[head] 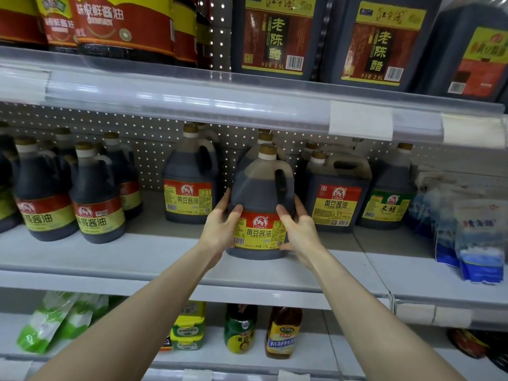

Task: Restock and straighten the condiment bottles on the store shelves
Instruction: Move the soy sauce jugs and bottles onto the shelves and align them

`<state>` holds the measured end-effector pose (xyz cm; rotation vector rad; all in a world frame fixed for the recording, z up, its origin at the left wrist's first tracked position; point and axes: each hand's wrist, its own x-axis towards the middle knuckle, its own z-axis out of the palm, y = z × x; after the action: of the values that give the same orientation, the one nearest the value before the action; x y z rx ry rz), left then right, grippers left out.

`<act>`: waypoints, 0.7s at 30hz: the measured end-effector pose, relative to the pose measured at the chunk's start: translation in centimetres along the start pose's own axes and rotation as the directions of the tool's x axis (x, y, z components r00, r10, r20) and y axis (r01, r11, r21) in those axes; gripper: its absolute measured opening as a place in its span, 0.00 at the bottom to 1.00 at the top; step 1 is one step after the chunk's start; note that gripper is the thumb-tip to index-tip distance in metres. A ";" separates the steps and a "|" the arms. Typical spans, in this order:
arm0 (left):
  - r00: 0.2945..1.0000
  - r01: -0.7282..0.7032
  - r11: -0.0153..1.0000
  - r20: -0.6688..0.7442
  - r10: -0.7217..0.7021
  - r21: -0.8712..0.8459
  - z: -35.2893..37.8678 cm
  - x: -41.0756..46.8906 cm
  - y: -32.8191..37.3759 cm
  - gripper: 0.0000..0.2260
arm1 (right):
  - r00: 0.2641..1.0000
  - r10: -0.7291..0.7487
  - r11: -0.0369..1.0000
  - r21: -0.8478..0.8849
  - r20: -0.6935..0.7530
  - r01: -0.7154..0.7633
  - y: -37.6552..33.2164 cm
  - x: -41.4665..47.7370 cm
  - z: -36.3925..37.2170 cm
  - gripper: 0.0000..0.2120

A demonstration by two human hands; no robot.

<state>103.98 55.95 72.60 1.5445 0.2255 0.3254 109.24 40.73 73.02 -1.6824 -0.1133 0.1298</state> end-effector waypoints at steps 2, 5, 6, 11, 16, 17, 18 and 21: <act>1.000 -0.006 1.000 -0.001 0.006 -0.003 0.0 0.2 -0.1 0.25 | 1.000 -0.003 1.000 0.001 -0.002 0.003 0.1 0.2 0.0 0.30; 1.000 -0.013 1.000 -0.003 0.012 -0.004 0.0 0.4 -0.1 0.25 | 1.000 -0.005 1.000 0.007 0.000 0.005 0.1 0.5 0.1 0.30; 1.000 -0.011 1.000 -0.003 0.011 -0.007 0.1 0.5 -0.1 0.25 | 1.000 -0.004 1.000 0.009 -0.001 0.004 0.1 0.6 0.1 0.30; 1.000 -0.012 1.000 -0.004 0.012 -0.019 0.1 0.8 -0.1 0.25 | 1.000 0.000 1.000 0.017 -0.007 0.000 0.1 0.7 0.1 0.30; 1.000 -0.008 0.999 -0.008 0.008 -0.035 0.2 1.2 -0.3 0.25 | 1.000 -0.004 1.000 0.017 -0.013 0.004 0.0 1.0 0.2 0.30; 1.000 -0.007 0.999 -0.010 0.006 -0.041 0.2 1.4 -0.3 0.25 | 1.000 -0.006 1.000 0.014 -0.012 0.006 0.0 1.1 0.2 0.30; 1.000 -0.005 0.999 -0.011 0.005 -0.048 0.2 1.5 -0.3 0.25 | 1.000 -0.006 1.000 0.011 -0.010 0.006 0.0 1.2 0.2 0.30; 1.000 -0.002 0.999 -0.014 0.001 -0.053 0.3 1.7 -0.3 0.24 | 1.000 -0.011 1.000 0.009 -0.012 0.011 0.0 1.4 0.1 0.30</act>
<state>105.67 56.25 72.38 1.4906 0.2247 0.3412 110.63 41.00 73.01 -1.6729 -0.1121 0.1118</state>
